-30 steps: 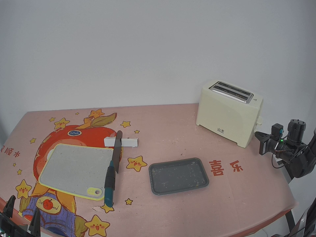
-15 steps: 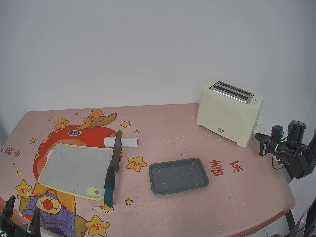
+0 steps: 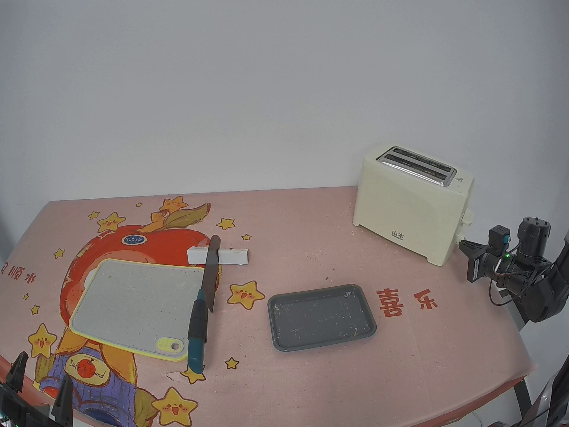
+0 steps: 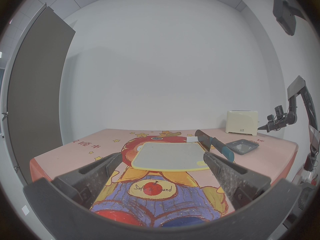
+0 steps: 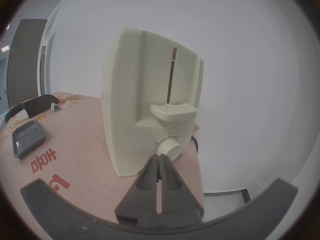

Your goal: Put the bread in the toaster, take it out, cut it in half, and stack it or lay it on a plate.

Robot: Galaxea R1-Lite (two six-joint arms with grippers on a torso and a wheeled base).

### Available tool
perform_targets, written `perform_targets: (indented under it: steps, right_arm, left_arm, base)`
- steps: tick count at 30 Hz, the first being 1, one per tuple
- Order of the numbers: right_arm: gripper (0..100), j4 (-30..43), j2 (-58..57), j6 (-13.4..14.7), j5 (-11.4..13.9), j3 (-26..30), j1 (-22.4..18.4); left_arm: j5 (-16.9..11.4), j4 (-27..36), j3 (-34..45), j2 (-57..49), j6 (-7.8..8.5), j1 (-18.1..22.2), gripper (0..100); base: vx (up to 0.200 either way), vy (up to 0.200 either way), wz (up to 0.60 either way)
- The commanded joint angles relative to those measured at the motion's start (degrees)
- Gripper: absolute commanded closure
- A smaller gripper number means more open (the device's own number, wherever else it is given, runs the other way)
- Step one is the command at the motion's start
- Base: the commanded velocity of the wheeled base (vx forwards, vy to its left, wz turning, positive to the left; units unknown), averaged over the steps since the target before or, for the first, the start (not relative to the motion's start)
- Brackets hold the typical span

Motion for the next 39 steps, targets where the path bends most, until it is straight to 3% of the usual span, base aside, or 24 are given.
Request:
perform_targets:
  steps: [1, 39]
  right_arm:
    - [100, 0.0, 0.0, 0.0, 0.0, 0.2, 0.1]
    - [100, 0.0, 1.2, -0.2, -0.1, 0.3, -0.4]
  left_arm:
    - [0.0, 0.0, 1.0, -0.9, -0.02, 0.0, 0]
    - [0.0, 0.0, 1.0, -0.9, -0.02, 0.0, 0]
  base:
    - [0.000, 0.000, 0.00]
    - [0.000, 0.000, 0.00]
